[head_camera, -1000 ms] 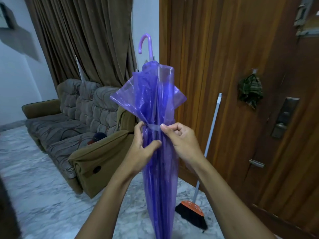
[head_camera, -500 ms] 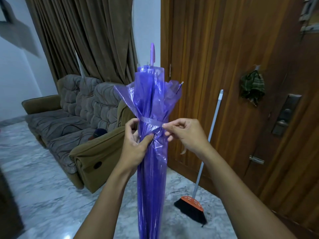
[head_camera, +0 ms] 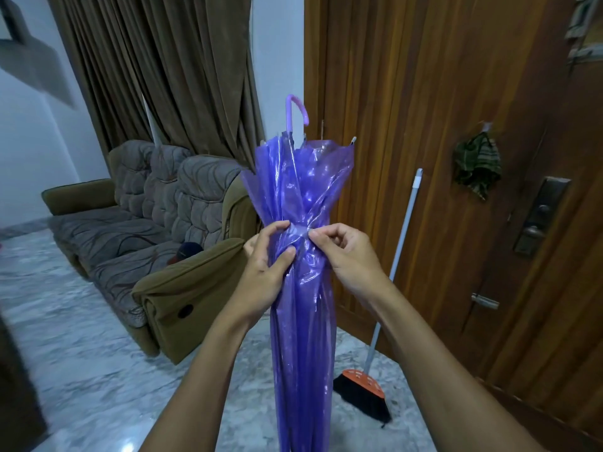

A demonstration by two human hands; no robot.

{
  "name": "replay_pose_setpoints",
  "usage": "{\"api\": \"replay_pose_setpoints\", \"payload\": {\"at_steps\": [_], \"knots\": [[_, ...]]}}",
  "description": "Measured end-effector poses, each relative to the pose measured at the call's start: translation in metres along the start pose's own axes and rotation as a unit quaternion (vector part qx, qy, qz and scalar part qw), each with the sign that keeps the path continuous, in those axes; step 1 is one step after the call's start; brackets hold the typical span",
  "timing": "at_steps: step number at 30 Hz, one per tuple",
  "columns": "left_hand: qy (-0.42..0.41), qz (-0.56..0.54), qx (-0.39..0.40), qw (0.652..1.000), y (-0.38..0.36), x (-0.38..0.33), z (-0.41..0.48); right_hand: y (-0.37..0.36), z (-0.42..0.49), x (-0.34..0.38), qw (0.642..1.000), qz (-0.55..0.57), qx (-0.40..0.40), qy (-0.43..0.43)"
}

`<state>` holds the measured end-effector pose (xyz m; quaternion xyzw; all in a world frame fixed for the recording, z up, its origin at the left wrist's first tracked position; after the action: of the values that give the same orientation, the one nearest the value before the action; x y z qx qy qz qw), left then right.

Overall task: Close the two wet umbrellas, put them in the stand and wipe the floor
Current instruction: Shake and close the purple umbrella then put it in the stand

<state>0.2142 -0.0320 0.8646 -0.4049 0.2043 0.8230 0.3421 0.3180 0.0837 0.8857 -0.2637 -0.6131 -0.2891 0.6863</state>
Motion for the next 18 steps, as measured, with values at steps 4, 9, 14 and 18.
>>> {"api": "replay_pose_setpoints", "payload": {"at_steps": [4, 9, 14, 18], "knots": [[-0.028, 0.062, -0.006, 0.998, -0.001, -0.004, 0.003, -0.003, -0.004, 0.003, 0.997, -0.038, -0.032, 0.059], [0.006, 0.094, 0.022, 0.995, -0.012, -0.014, 0.004, -0.006, -0.010, 0.010, 0.994, -0.058, -0.042, 0.082], [-0.015, 0.140, 0.062, 0.988, -0.010, -0.008, -0.006, -0.005, -0.014, 0.013, 0.995, -0.086, -0.009, 0.053], [-0.037, 0.110, -0.004, 0.993, -0.014, -0.001, -0.008, -0.004, -0.016, 0.012, 0.998, -0.026, 0.054, 0.010]]}}
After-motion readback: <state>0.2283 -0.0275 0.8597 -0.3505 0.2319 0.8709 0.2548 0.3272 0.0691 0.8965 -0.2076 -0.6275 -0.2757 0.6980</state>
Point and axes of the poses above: each hand's wrist, its own z-axis towards the middle knuckle, its own y-axis out of the back of the hand, x = y × z, the point moved 1 cm from there along z, towards the middle knuckle, and after that the axes turned 13 degrees about -y, right-handed, at the moved point
